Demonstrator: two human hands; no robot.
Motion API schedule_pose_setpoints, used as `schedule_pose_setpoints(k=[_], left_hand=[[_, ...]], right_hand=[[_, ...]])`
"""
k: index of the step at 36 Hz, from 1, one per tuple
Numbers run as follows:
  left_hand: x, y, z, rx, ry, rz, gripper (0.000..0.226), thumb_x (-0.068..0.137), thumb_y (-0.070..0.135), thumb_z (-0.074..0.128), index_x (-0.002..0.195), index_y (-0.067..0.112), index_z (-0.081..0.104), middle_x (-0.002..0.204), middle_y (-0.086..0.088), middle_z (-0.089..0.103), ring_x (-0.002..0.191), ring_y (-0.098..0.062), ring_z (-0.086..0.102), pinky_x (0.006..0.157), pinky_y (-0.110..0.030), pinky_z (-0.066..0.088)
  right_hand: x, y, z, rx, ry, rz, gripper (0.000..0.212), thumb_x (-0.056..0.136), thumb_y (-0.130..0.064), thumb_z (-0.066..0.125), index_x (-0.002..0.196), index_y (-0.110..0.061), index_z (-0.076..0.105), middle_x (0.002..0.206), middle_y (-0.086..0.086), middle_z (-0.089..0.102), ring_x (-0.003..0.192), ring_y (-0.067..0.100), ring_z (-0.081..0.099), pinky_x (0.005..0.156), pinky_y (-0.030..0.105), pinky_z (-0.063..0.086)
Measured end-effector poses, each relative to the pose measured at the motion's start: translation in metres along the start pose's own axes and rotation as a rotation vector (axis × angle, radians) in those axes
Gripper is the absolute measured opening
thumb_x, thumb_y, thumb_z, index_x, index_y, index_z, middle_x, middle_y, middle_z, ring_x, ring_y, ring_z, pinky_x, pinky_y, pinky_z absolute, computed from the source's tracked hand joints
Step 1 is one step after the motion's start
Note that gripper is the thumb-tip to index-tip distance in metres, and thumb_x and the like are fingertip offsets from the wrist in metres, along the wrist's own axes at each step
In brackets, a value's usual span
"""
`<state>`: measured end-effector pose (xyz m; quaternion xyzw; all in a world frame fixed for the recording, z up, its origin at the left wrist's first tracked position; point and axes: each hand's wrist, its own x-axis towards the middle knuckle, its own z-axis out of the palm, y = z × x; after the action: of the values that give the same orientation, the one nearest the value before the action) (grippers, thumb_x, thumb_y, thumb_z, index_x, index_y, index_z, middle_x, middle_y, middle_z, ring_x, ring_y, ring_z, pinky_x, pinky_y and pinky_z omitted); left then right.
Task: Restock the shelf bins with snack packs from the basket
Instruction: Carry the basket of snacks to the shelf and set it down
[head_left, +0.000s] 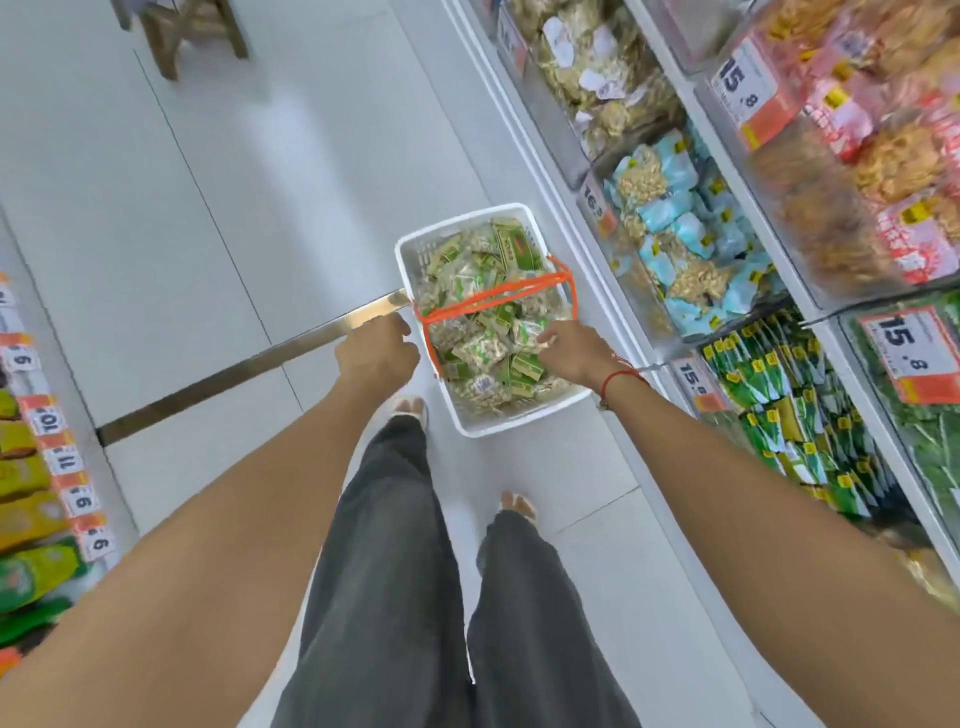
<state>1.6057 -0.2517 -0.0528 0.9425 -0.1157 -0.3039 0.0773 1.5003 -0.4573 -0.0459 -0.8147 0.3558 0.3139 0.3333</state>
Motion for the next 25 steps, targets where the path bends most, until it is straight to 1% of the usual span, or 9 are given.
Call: schedule_pose_setpoints(k=[5, 7, 9, 11, 15, 18, 20, 22, 25], left_hand=[[0.079, 0.010, -0.023, 0.031, -0.066, 0.105, 0.036, 0.091, 0.022, 0.049, 0.126, 0.023, 0.057, 0.130, -0.002, 0.054, 0.119, -0.027, 0.050, 0.094, -0.040, 0.042], [0.107, 0.014, -0.021, 0.045, -0.112, 0.152, 0.039, 0.090, 0.022, 0.049, 0.129, 0.023, 0.055, 0.132, -0.003, 0.052, 0.121, -0.028, 0.047, 0.094, -0.040, 0.041], [0.132, 0.019, -0.014, 0.088, -0.158, 0.206, 0.041, 0.091, 0.023, 0.049, 0.132, 0.022, 0.052, 0.135, -0.005, 0.051, 0.124, -0.029, 0.045, 0.095, -0.040, 0.041], [0.157, 0.024, -0.004, 0.115, -0.201, 0.224, 0.043, 0.092, 0.026, 0.048, 0.135, 0.024, 0.049, 0.138, -0.006, 0.049, 0.126, -0.029, 0.044, 0.094, -0.039, 0.041], [0.200, 0.034, 0.028, 0.106, -0.264, 0.236, 0.046, 0.095, 0.032, 0.046, 0.141, 0.025, 0.043, 0.145, -0.005, 0.043, 0.130, -0.027, 0.043, 0.099, -0.038, 0.041], [0.227, 0.036, 0.061, 0.054, -0.300, 0.255, 0.050, 0.095, 0.041, 0.046, 0.140, 0.020, 0.044, 0.143, -0.008, 0.047, 0.129, -0.028, 0.044, 0.102, -0.039, 0.041], [0.242, 0.038, 0.084, 0.037, -0.349, 0.275, 0.062, 0.092, 0.053, 0.048, 0.142, 0.017, 0.040, 0.146, -0.009, 0.043, 0.132, -0.029, 0.042, 0.105, -0.041, 0.039], [0.254, 0.040, 0.106, 0.040, -0.416, 0.299, 0.082, 0.084, 0.063, 0.054, 0.147, 0.015, 0.031, 0.151, -0.009, 0.034, 0.137, -0.029, 0.035, 0.109, -0.042, 0.035], [0.264, 0.043, 0.135, 0.084, -0.514, 0.335, 0.105, 0.074, 0.065, 0.065, 0.151, 0.015, 0.015, 0.155, -0.009, 0.026, 0.139, -0.030, 0.031, 0.109, -0.043, 0.033]], right_hand=[[0.055, -0.033, -0.006, 0.217, 0.059, 0.094, 0.033, 0.091, -0.009, 0.050, 0.121, -0.002, 0.062, 0.138, 0.017, 0.050, 0.116, 0.036, 0.054, 0.094, 0.037, 0.046], [0.075, -0.042, -0.006, 0.287, 0.090, 0.127, 0.033, 0.092, -0.005, 0.045, 0.118, 0.009, 0.060, 0.136, 0.027, 0.049, 0.113, 0.040, 0.055, 0.096, 0.046, 0.047], [0.094, -0.043, -0.002, 0.364, 0.103, 0.172, 0.033, 0.094, -0.007, 0.043, 0.116, 0.009, 0.060, 0.131, 0.027, 0.052, 0.101, 0.039, 0.059, 0.089, 0.045, 0.049], [0.116, -0.040, 0.004, 0.449, 0.107, 0.208, 0.033, 0.094, -0.009, 0.044, 0.116, 0.010, 0.059, 0.123, 0.027, 0.058, 0.081, 0.033, 0.059, 0.076, 0.039, 0.047], [0.158, -0.024, 0.022, 0.629, 0.111, 0.322, 0.036, 0.092, -0.007, 0.047, 0.120, 0.015, 0.054, 0.089, 0.018, 0.055, 0.082, 0.027, 0.052, 0.077, 0.041, 0.046], [0.190, -0.009, 0.040, 0.751, 0.102, 0.379, 0.040, 0.093, -0.008, 0.048, 0.122, 0.020, 0.048, 0.088, 0.020, 0.047, 0.081, 0.028, 0.047, 0.076, 0.043, 0.044], [0.210, 0.001, 0.051, 0.876, 0.102, 0.415, 0.047, 0.096, -0.018, 0.050, 0.129, 0.016, 0.046, 0.099, 0.032, 0.052, 0.094, 0.037, 0.055, 0.096, 0.050, 0.044], [0.228, 0.008, 0.059, 1.001, 0.075, 0.425, 0.052, 0.097, -0.032, 0.050, 0.135, 0.004, 0.046, 0.126, 0.019, 0.055, 0.118, 0.030, 0.053, 0.107, 0.045, 0.039], [0.250, 0.013, 0.070, 1.177, -0.004, 0.384, 0.065, 0.095, -0.051, 0.045, 0.147, -0.017, 0.030, 0.152, 0.009, 0.031, 0.139, 0.027, 0.031, 0.113, 0.042, 0.029]])
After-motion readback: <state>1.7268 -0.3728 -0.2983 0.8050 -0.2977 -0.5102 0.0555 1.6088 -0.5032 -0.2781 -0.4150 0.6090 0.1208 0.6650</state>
